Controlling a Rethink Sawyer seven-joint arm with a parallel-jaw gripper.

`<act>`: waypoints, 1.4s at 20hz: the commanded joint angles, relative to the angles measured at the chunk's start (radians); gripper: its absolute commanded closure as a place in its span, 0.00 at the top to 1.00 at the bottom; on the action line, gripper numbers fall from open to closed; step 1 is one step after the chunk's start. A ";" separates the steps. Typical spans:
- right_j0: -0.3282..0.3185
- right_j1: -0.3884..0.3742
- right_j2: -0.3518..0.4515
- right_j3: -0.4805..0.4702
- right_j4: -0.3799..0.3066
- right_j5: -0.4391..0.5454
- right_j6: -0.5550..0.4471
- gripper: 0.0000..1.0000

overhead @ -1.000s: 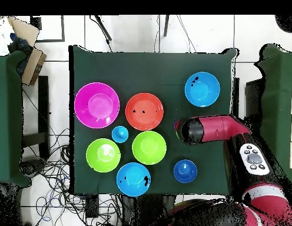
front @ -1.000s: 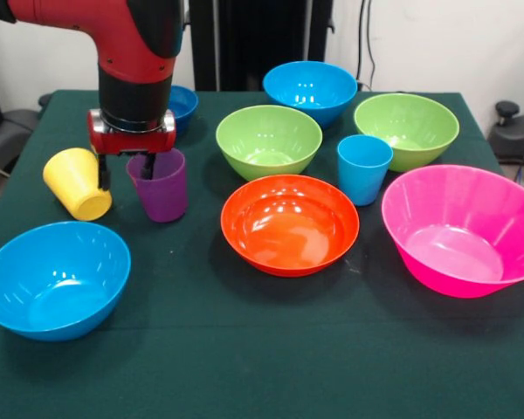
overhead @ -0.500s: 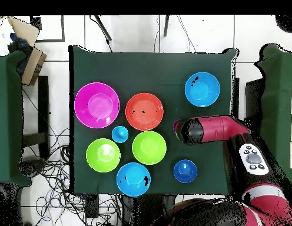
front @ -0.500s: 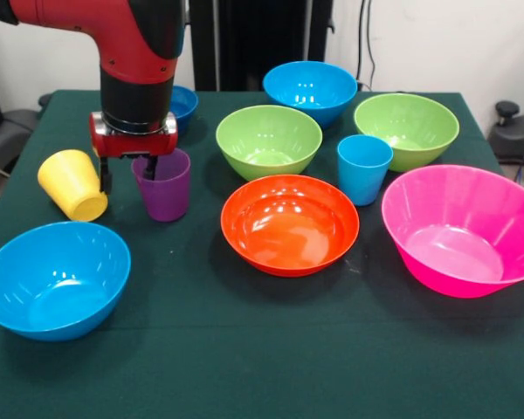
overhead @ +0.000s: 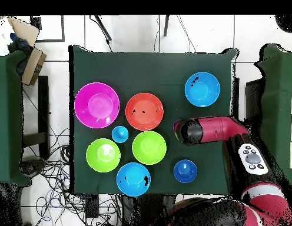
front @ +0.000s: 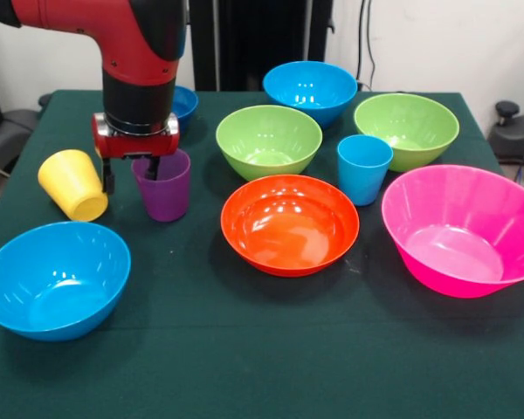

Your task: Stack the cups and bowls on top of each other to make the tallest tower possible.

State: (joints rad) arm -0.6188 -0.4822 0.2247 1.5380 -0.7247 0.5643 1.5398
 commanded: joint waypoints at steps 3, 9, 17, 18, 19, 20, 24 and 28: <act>0.016 0.053 0.025 0.036 -0.090 -0.051 -0.069 1.00; 0.021 0.055 0.015 0.039 -0.093 -0.060 -0.053 1.00; 0.016 0.057 0.019 0.037 -0.086 -0.058 -0.058 1.00; 0.016 0.058 0.019 0.037 -0.086 -0.059 -0.059 1.00; 0.016 0.058 0.019 0.036 -0.087 -0.059 -0.060 1.00; 0.016 0.059 0.019 0.035 -0.088 -0.058 -0.061 1.00; 0.014 0.058 0.020 0.036 -0.090 -0.058 -0.067 1.00; 0.013 0.058 0.023 0.035 -0.089 -0.053 -0.074 1.00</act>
State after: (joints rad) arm -0.6180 -0.4688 0.2099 1.5396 -0.7313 0.5641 1.5398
